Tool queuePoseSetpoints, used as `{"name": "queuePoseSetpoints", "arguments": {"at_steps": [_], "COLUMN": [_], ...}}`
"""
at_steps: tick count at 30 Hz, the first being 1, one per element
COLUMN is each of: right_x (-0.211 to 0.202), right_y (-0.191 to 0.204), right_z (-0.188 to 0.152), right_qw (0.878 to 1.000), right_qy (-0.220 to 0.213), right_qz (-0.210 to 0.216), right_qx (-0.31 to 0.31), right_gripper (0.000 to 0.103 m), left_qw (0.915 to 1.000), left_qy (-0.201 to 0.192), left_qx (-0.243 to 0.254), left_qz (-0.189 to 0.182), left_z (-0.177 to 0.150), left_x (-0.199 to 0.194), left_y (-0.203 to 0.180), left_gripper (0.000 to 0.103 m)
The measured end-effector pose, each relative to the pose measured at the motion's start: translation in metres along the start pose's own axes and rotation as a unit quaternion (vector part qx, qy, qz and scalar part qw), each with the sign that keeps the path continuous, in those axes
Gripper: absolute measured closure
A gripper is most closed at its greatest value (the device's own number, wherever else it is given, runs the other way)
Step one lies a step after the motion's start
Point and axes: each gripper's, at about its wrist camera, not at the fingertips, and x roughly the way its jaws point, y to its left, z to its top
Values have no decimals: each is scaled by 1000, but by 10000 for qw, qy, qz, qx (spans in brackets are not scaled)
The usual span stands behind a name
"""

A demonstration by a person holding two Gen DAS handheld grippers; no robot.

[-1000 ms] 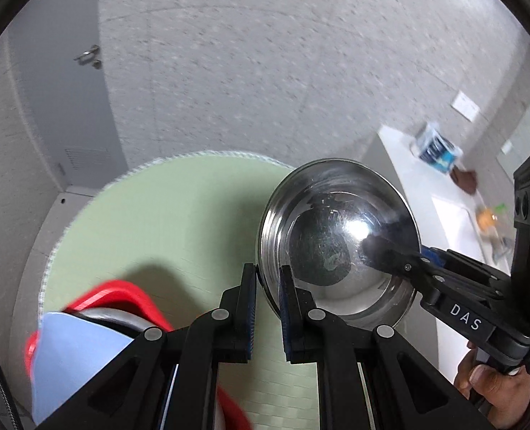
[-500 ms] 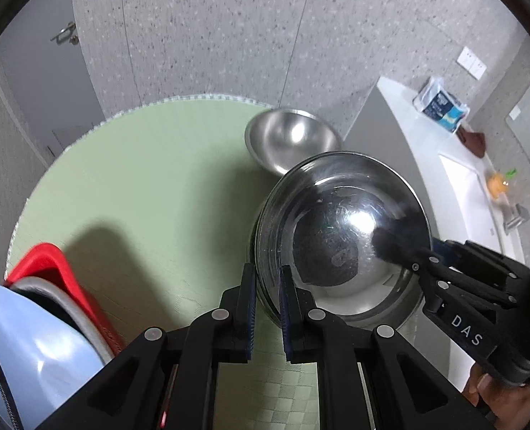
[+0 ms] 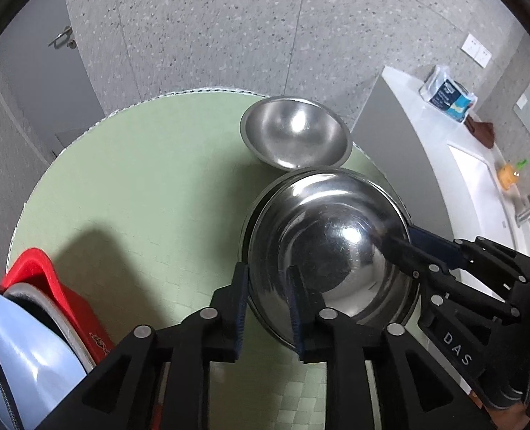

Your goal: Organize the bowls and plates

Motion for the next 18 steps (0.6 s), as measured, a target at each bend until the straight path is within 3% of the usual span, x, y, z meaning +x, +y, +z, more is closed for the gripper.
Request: {"name": "queuePoseSetpoints", "arguments": {"at_steps": [4,8,9,11,13,18], "right_x": [-4,-16,-20,-27,-31,-23], "right_y": [-1,-6,-8,-14,-25,-51], "right_z": [2,8,11,18,28,54], "right_qw": [10000,9996,9994,9987,9974,9950], "right_qy": [-75,-230,-295,-408,-512,-570], "right_qz": [20,136,184,280,423,621], "right_qx": [-11,40,62,132,270,538], "right_gripper": [76,57,57,56,53,47], "left_qw": [10000,9996,9994,9984,9971,9948], "left_qy": [-52,-275,-349,-553,-724,-838], "left_qx": [48,15,6,-12,-65,-462], "left_qz": [-29,4,9,106,204,356], "left_z": [-3,-1,0,4,12,36], "left_x": [-1,-13,-19,-28,-36,-32], "left_y": [-1,-5,-4,-5,-2,10], "left_gripper": [61,42,39,23,17,12]}}
